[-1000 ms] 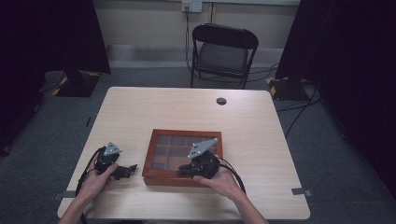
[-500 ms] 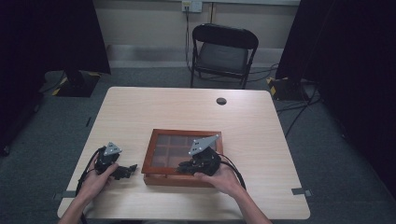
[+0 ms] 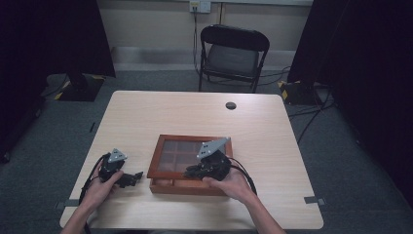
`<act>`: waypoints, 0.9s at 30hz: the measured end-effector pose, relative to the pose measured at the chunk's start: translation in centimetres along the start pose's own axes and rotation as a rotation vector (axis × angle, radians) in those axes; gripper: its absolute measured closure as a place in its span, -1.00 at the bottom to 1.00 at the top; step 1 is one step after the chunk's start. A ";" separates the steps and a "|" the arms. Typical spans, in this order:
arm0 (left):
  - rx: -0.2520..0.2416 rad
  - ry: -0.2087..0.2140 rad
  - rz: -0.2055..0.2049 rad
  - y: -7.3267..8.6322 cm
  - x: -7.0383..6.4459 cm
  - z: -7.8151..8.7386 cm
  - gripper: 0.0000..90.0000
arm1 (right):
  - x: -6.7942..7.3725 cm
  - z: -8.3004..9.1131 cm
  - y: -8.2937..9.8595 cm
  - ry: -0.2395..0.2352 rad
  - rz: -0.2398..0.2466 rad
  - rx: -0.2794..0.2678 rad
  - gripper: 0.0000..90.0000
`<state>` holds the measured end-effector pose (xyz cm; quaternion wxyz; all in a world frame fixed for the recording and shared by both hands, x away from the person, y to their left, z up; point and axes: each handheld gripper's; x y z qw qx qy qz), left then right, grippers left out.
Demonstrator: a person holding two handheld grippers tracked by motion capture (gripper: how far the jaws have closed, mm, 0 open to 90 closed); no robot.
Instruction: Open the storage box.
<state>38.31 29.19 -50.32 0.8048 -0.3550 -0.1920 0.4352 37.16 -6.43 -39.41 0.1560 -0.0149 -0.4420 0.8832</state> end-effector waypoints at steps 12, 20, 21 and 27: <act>0.000 0.000 0.000 0.0 0.0 0.0 -1.00 | -0.1 0.3 -0.4 0.003 -0.001 -0.005 0.82; 0.000 0.000 0.000 0.0 0.0 0.0 -1.00 | -0.3 0.8 -1.1 0.006 0.000 -0.011 0.82; 0.000 0.000 0.000 0.0 0.0 0.0 -1.00 | -0.3 0.8 -1.1 0.007 0.003 -0.012 0.82; 0.000 0.000 0.000 0.0 0.0 0.0 -1.00 | -0.5 1.1 -1.7 0.011 0.003 -0.015 0.82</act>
Point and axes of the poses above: each handheld gripper's, and its own axes: z roughly backward along the jaws, y roughly out of its underside, x roughly to its left, and after that the axes turned 2 degrees about -x, right-handed
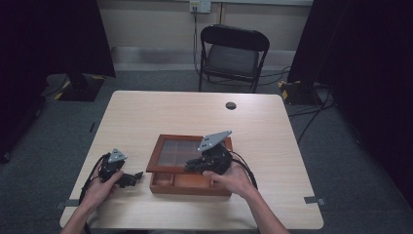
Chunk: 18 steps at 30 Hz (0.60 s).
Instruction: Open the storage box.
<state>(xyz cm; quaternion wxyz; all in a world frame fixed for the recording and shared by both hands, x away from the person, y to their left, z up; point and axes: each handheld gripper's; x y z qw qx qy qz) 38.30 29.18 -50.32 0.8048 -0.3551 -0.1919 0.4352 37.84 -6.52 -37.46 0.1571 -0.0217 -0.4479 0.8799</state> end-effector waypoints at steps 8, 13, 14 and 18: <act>0.000 0.000 0.000 0.0 0.0 0.0 -1.00 | -0.2 0.2 -0.4 0.002 0.000 0.001 0.82; 0.002 0.000 -0.003 0.0 0.0 0.0 -1.00 | -0.3 0.4 -0.7 0.003 -0.002 -0.002 0.82; 0.002 0.000 -0.003 0.0 0.0 0.0 -1.00 | -0.3 0.4 -0.7 0.003 -0.002 -0.002 0.82; -0.003 0.001 0.005 0.0 0.0 0.0 -1.00 | -0.5 0.7 -1.1 0.006 -0.002 -0.009 0.82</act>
Point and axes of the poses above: each handheld gripper's, and its own axes: z roughly backward along the jaws, y roughly out of its underside, x roughly to its left, and after that the axes turned 2 degrees about -x, right-handed
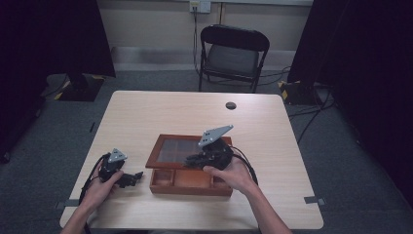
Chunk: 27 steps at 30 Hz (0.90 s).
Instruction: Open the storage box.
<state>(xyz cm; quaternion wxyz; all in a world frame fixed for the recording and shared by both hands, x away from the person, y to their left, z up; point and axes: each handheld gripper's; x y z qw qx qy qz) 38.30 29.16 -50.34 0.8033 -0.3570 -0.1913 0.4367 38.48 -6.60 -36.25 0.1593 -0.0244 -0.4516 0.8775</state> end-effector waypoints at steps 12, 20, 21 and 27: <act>-0.001 0.001 0.004 0.0 0.0 0.0 -1.00 | -0.3 0.3 -0.6 -0.002 0.000 0.000 0.83; 0.003 -0.001 -0.005 0.0 0.0 0.0 -1.00 | -0.6 0.6 -1.1 -0.001 0.003 0.001 0.83; 0.003 -0.001 -0.005 0.0 0.0 0.0 -1.00 | -0.6 0.6 -1.1 0.000 0.001 -0.001 0.83; 0.003 -0.001 -0.005 0.0 0.0 0.0 -1.00 | -0.8 0.7 -1.3 -0.002 -0.001 0.001 0.83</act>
Point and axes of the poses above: each handheld gripper's, and its own axes: z roughly backward along the jaws, y roughly out of its underside, x roughly to its left, and after that the axes turned 2 degrees about -x, right-handed
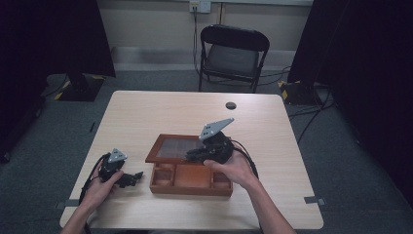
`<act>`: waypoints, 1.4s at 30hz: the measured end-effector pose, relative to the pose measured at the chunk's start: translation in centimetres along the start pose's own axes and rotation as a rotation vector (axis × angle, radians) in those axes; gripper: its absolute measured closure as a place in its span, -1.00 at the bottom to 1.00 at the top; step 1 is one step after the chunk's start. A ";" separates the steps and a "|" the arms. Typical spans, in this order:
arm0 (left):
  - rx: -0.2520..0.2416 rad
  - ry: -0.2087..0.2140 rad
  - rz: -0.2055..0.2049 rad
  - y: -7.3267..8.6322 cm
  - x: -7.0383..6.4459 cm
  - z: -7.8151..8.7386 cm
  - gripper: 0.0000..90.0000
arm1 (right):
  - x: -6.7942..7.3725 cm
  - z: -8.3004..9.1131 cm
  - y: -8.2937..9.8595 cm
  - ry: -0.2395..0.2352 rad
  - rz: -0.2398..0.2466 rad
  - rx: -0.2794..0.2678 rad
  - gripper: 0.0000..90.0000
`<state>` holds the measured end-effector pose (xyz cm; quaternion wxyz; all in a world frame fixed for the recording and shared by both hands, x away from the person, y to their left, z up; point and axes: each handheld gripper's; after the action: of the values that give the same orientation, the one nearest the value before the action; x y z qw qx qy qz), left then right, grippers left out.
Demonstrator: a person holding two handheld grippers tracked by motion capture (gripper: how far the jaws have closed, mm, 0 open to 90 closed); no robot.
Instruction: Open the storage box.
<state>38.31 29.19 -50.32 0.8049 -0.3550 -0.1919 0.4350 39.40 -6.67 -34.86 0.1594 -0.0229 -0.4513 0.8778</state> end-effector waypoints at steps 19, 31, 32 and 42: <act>0.002 0.000 -0.002 0.0 0.0 0.0 -1.00 | -0.6 0.5 -1.1 0.000 0.000 0.003 0.83; 0.000 0.000 0.000 0.0 0.0 0.0 -1.00 | -1.1 0.8 -1.8 0.001 0.001 0.007 0.84; 0.002 0.000 -0.002 0.0 0.0 0.0 -1.00 | -1.2 0.8 -1.9 0.001 0.008 0.010 0.84; 0.000 0.000 0.000 0.0 0.0 0.0 -1.00 | -1.6 1.1 -2.6 0.006 0.005 0.011 0.85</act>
<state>38.30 29.19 -50.32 0.8049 -0.3549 -0.1918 0.4352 41.37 -6.57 -32.28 0.1586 -0.0260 -0.4459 0.8806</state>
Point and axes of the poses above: each handheld gripper's, and its own axes: z roughly backward along the jaws, y roughly out of its underside, x roughly to its left, and after that the axes turned 2 degrees about -x, right-handed
